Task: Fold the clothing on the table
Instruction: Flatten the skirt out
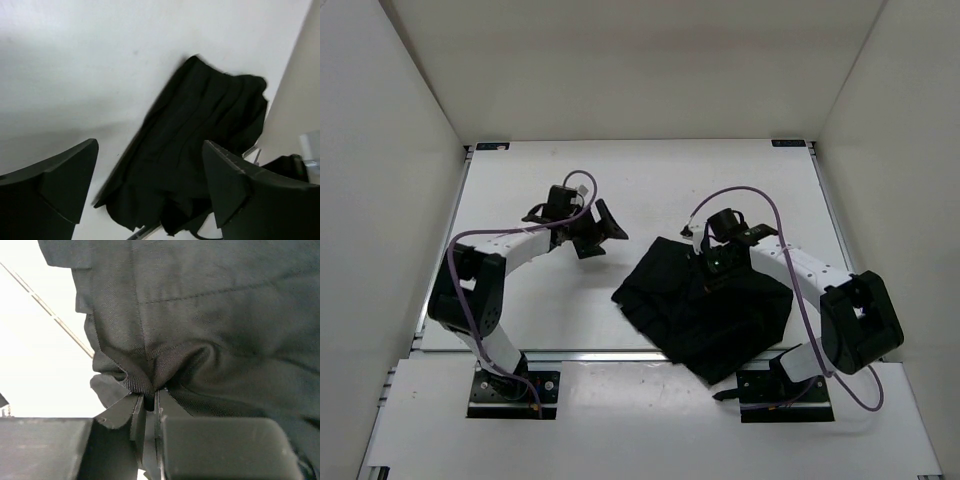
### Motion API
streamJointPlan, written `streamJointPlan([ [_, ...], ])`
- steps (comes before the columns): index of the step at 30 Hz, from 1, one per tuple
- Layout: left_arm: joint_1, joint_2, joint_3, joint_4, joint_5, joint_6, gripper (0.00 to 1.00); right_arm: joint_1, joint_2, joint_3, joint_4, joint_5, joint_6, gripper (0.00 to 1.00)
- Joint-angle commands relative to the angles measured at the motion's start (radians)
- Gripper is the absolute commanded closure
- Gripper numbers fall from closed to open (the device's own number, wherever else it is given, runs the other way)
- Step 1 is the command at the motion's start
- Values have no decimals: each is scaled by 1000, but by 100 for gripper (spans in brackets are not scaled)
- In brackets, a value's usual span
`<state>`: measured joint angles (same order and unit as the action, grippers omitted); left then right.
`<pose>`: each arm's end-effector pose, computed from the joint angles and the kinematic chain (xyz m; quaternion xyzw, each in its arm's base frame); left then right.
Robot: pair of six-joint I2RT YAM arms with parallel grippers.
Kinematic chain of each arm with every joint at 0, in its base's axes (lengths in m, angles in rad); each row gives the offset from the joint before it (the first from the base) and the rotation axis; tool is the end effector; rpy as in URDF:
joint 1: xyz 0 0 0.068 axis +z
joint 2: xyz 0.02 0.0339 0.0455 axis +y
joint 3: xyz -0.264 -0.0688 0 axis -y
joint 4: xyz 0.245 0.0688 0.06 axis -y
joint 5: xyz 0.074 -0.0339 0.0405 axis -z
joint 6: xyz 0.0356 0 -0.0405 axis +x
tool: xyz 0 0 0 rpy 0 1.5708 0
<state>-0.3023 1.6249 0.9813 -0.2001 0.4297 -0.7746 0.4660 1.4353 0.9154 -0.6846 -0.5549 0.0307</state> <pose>0.3173 -0.1145 0.1986 -0.1399 0.9055 -0.3492 0.1961 0.2275 0.1354 0.2081 -0.2529 0.9126 0.3041 0.1036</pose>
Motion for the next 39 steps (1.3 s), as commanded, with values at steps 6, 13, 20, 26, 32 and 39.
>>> streamJointPlan([
  [6,-93,-36,-154,51,64,-12,1,-9,39,-4,57,-22,0,99],
  [13,-95,-33,-238,228,135,-95,19,-26,60,-27,115,-45,26,100],
  [20,-121,39,-211,297,129,-166,25,-29,62,-53,122,-53,26,100],
  [26,-143,90,-185,332,141,-189,50,-30,54,-67,131,-51,29,100],
  [32,-129,112,-112,395,179,-259,100,-35,54,-67,120,-30,18,100],
  [39,-95,61,287,415,196,-405,100,-240,30,189,8,246,97,74],
])
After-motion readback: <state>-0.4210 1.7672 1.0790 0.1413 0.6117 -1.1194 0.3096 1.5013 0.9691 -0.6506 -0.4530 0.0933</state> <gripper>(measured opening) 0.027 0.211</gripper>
